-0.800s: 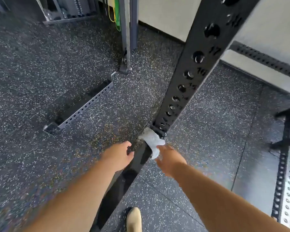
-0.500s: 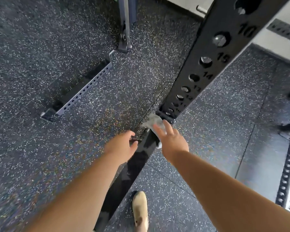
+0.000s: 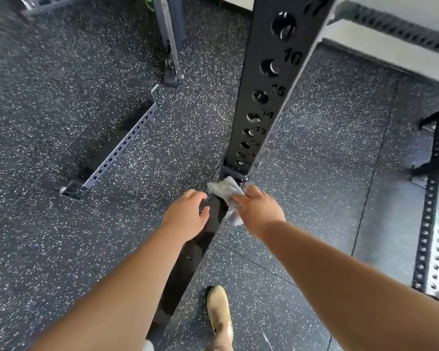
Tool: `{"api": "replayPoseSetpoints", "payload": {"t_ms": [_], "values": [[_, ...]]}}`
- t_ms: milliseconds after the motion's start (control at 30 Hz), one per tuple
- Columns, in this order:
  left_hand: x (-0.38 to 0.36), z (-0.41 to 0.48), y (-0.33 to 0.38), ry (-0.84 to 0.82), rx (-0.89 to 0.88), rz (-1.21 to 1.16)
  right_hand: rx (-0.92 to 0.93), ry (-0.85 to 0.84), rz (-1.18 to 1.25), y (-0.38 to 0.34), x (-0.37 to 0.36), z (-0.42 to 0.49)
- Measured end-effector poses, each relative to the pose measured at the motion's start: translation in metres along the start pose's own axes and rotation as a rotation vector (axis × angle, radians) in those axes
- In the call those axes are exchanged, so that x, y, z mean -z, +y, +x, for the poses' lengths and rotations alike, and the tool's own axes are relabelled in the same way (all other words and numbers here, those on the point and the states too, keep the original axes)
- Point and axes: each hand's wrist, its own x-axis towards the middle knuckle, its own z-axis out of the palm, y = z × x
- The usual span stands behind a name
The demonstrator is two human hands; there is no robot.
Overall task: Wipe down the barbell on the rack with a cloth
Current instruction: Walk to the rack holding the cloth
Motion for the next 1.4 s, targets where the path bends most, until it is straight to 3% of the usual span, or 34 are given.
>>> {"api": "replayPoseSetpoints", "payload": {"t_ms": [400, 900, 1233, 1400], "values": [[0.060, -0.034, 0.104, 0.000, -0.209, 0.098, -0.282, 0.114, 0.353, 0.057, 0.061, -0.095], [0.075, -0.061, 0.291, 0.015, -0.476, 0.161, -0.679, 0.476, 0.909, 0.211, 0.111, -0.231], [0.075, -0.078, 0.444, 0.057, -0.567, 0.213, -0.753, 0.513, 0.984, 0.335, 0.161, -0.316], [0.086, -0.078, 0.529, 0.147, -0.646, 0.263, -0.691, 0.661, 0.922, 0.401, 0.212, -0.359]]}}
